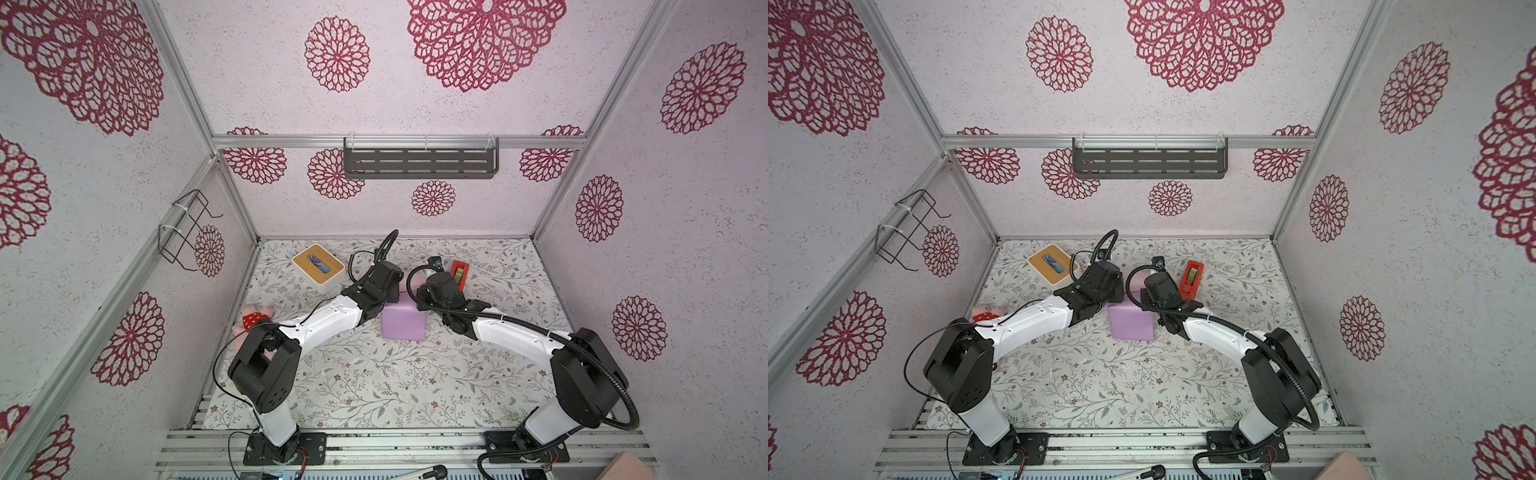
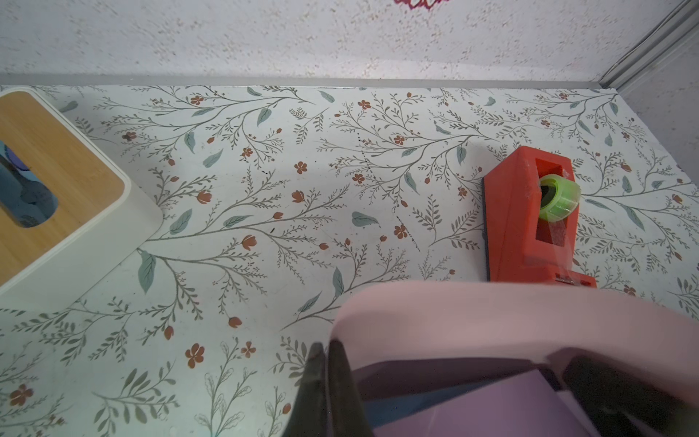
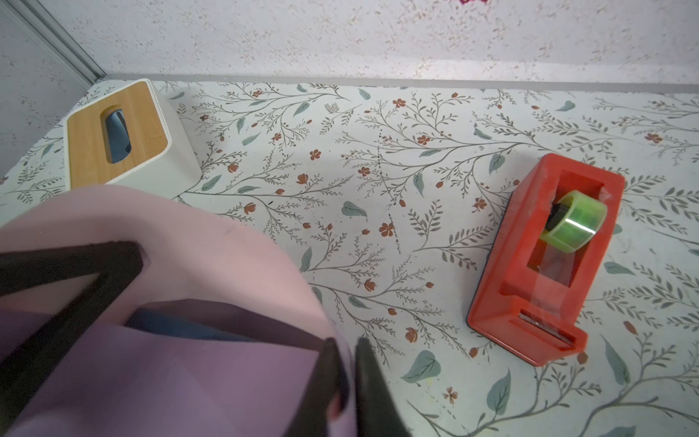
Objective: Wrap a gift box in wrapping paper
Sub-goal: Fold the wrapping paper for the gift box.
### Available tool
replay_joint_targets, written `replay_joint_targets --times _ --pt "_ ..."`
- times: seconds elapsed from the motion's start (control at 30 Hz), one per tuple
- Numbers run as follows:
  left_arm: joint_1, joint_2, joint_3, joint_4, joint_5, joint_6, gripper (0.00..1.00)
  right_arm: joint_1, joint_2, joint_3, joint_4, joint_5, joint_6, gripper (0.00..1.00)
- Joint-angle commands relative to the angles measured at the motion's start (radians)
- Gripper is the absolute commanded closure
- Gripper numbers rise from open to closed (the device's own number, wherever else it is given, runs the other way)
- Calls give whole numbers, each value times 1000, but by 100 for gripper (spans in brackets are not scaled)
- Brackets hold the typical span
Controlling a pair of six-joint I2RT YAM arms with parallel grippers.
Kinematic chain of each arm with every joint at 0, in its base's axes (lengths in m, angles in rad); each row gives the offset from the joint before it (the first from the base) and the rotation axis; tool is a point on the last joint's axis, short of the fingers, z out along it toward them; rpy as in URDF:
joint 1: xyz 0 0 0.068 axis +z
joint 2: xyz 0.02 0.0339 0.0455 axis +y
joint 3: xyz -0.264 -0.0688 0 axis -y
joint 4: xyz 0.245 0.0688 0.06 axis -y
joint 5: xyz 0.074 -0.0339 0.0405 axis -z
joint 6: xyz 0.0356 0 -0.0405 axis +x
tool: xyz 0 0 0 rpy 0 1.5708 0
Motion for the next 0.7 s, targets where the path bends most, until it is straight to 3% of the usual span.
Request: replay_joint_targets --times 0.0,0.13,0.33,0.47,0.57,0.67 --pt "2 -19 -7 -10 -6 -1 100 -7 -59 29 -6 -42 10 69" --pt "2 -21 -7 -12 -8 2 100 -16 -116 6 5 -107 34 51" --pt "2 -25 -6 -11 -9 2 100 -16 -199 -53 37 -117 49 42" --pt "2 -28 -7 -11 -11 3 100 -11 -170 -68 36 -110 55 35" --pt "2 -29 -7 -10 -10 3 100 -9 -138 -76 38 -74 48 35" --pt "2 -29 -7 -10 -11 2 100 -9 -116 -73 41 -30 30 46"
